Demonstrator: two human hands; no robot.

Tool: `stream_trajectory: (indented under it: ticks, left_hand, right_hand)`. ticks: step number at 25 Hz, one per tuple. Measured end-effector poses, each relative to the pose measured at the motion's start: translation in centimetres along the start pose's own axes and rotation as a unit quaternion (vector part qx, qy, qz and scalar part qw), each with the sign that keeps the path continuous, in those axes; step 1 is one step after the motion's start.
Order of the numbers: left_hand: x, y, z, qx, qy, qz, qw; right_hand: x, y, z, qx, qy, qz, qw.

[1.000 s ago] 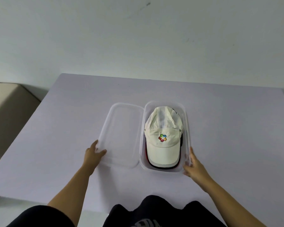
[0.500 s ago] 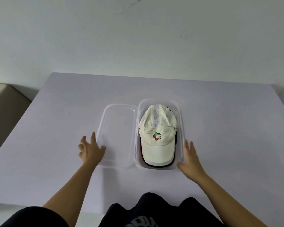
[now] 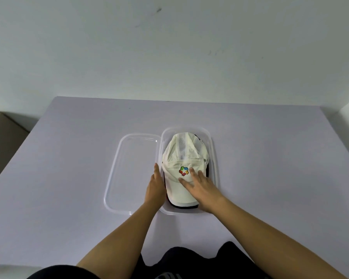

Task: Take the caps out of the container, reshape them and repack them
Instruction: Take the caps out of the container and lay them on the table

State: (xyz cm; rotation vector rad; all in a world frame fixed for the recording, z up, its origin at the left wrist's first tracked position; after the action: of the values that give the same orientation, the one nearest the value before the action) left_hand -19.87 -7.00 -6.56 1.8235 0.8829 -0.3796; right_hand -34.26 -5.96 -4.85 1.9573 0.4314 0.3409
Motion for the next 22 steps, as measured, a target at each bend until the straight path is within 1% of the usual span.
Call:
stream_trajectory:
  ticks: [2, 3, 6, 10, 11, 13, 15, 18, 20, 22]
  left_hand:
    - [0.2, -0.1, 0.1, 0.001, 0.0, -0.003, 1.0]
    - [0.3, -0.1, 0.1, 0.003, 0.004, -0.012, 1.0]
    - [0.3, 0.1, -0.1, 0.008, 0.023, -0.039, 0.999]
    - [0.3, 0.2, -0.2, 0.014, 0.036, -0.036, 0.999]
    - [0.3, 0.3, -0.2, 0.017, 0.033, -0.027, 0.999]
    - [0.3, 0.3, -0.1, 0.022, 0.021, -0.013, 0.999]
    - [0.2, 0.5, -0.1, 0.024, 0.017, -0.015, 0.999]
    - [0.1, 0.5, -0.3, 0.024, 0.011, -0.012, 1.0]
    - [0.1, 0.5, -0.5, 0.025, 0.003, -0.015, 1.0]
    - [0.2, 0.3, -0.4, 0.027, 0.003, -0.021, 0.999]
  right_hand:
    - [-0.3, 0.4, -0.1, -0.018, 0.022, 0.0, 1.0]
    - [-0.5, 0.5, -0.1, -0.014, 0.028, 0.004, 1.0]
    - [-0.4, 0.2, -0.2, 0.027, 0.012, 0.001, 1.0]
    - [0.5, -0.5, -0.4, 0.028, 0.007, -0.015, 0.999]
    - [0.6, -0.7, -0.5, 0.03, 0.007, -0.003, 1.0]
    - [0.3, 0.0, -0.6, 0.026, -0.003, 0.055, 0.998]
    - [-0.3, 1.7, -0.8, -0.025, -0.019, 0.135, 0.99]
    - [-1.9, 4.9, -2.1, -0.158, -0.024, 0.224, 0.962]
    - [-3.5, 7.1, -3.6, -0.266, -0.011, 0.259, 0.928]
    - [-6.0, 8.7, -5.3, -0.383, -0.014, 0.266, 0.885]
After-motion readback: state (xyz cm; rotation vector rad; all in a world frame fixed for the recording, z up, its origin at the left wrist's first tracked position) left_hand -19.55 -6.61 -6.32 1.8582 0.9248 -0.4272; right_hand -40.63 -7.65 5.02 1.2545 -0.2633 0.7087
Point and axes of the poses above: each hand's wrist, its own z-axis towards the middle knuckle, its own y-axis out of the back of the hand, x = y × z, the point moved 8 cm from there along z, towards the middle knuckle, and after that the axes turned 2 degrees about z, right-handed, at the moved point
